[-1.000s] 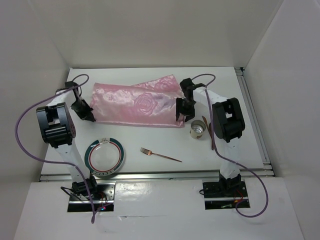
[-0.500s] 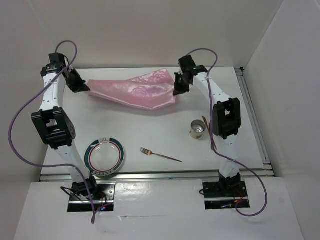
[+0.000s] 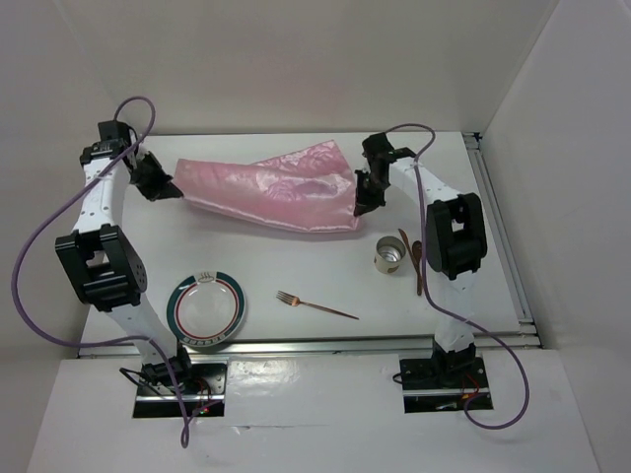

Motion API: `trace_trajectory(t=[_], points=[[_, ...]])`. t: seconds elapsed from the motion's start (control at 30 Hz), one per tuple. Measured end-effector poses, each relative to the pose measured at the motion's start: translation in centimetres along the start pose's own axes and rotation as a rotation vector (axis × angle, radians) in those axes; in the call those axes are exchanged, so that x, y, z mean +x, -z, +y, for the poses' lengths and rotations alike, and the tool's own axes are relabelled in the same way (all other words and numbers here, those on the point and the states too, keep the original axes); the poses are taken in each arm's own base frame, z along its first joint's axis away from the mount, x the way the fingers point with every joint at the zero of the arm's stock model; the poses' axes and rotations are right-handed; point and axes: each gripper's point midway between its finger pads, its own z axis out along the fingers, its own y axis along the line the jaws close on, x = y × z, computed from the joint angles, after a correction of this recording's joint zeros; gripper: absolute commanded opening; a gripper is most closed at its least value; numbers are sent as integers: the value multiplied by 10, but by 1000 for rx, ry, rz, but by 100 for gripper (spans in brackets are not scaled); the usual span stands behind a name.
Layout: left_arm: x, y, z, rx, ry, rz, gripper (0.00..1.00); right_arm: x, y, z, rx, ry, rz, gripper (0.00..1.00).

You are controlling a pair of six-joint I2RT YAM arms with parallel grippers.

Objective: Set the dinner table for one person

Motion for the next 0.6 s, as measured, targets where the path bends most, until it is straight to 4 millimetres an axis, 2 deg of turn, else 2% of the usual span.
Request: trace_trajectory(t=[0.03,0.07,0.13,0.17,0.2,0.23,0.27,0.37,0.47,0.6], points=[[9,-3,5,-12,9,25,0,7,-3,-2,2,-3,21,0],[16,-6,9,-19,15,44,0,12,-5,-3,1,-4,35,7],[27,-8,15,-30,22,70,0,14,-5,-2,-10,-4,45,32],[30,-8,17,-29,19,75,0,14,-5,-1,-12,-4,46,59],[33,-7,17,-27,14,76,0,15,-5,-1,-13,-5,47,66],[35,-7,18,-25,13,78,0,14,-5,-1,-12,-5,47,66],[37,-6,18,-23,10,79,0,14,-5,-1,-12,-7,45,70],[40,-5,20,-24,8,77,0,22,0,-3,-9,-29,46,69],[39,-4,25,-52,7,64,0,38,21,1,-41,-69,36,65],[32,-2,38,-107,18,31,0,48,49,16,-114,-118,-2,64]])
